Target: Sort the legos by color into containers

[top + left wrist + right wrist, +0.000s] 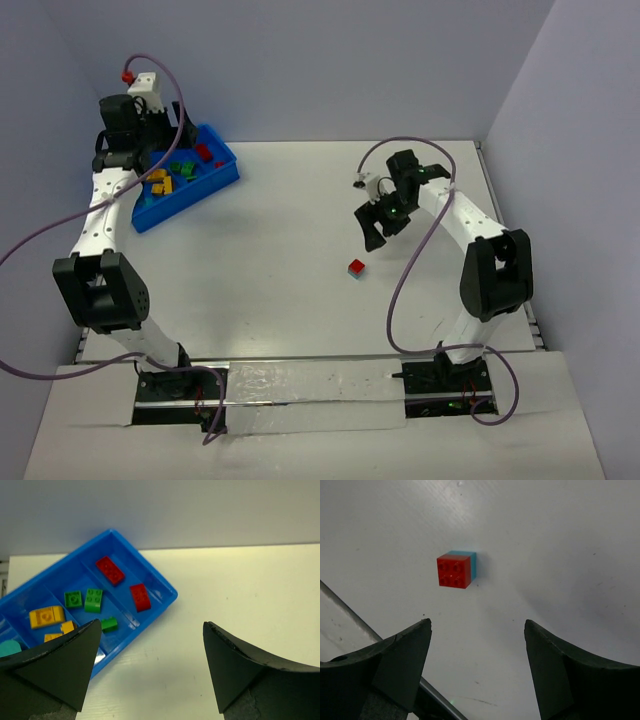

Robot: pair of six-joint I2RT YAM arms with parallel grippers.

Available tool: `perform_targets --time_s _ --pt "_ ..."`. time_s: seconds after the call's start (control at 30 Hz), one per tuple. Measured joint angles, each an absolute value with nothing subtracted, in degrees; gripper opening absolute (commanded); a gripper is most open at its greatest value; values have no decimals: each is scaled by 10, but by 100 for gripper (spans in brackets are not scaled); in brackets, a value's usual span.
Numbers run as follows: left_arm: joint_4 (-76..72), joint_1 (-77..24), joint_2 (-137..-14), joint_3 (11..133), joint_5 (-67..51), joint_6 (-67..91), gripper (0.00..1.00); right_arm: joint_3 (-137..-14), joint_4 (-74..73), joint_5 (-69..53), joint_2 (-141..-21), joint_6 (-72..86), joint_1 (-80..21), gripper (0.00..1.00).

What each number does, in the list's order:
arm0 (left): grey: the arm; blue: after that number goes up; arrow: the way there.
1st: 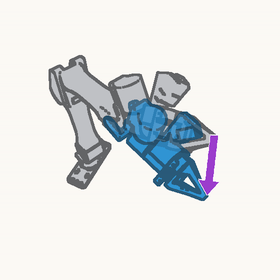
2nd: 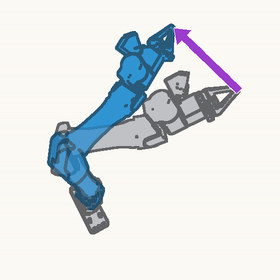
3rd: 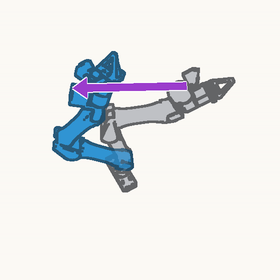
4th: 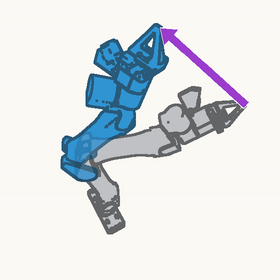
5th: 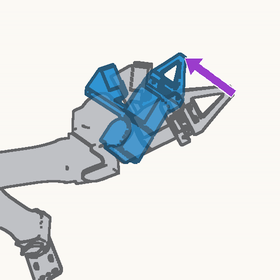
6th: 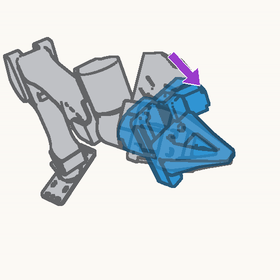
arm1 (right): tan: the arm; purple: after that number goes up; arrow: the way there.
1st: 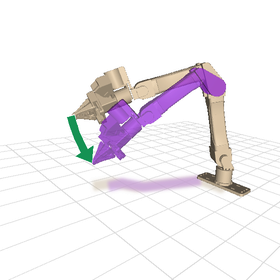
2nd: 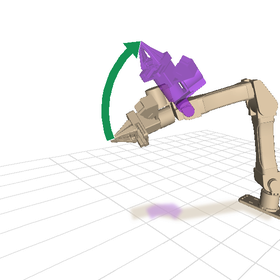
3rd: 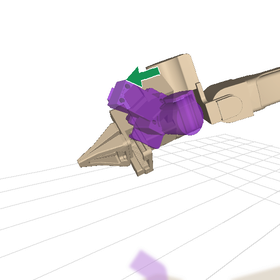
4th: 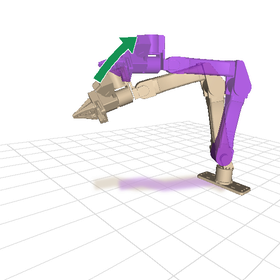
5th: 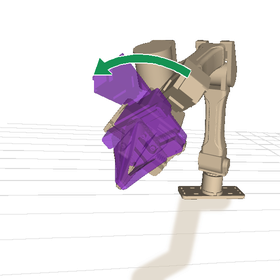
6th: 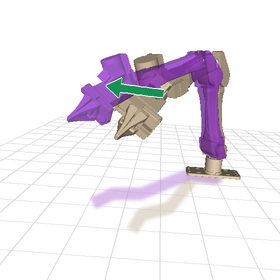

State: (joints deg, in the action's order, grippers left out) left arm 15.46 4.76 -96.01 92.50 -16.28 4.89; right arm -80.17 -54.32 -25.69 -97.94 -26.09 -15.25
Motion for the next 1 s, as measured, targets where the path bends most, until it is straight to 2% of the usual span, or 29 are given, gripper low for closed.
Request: perform_targets --time_s 0.3,0.57,1.0 --pt "160 45 -961 885 -136 51 93 -784 -582 -214 -975 -272 -249 82" --pt "160 42 -960 877 -120 51 93 -801 -594 -150 -1036 -244 -286 81" --pt "160 42 -958 861 -118 45 93 -823 -573 -84 -1097 -191 -311 68"
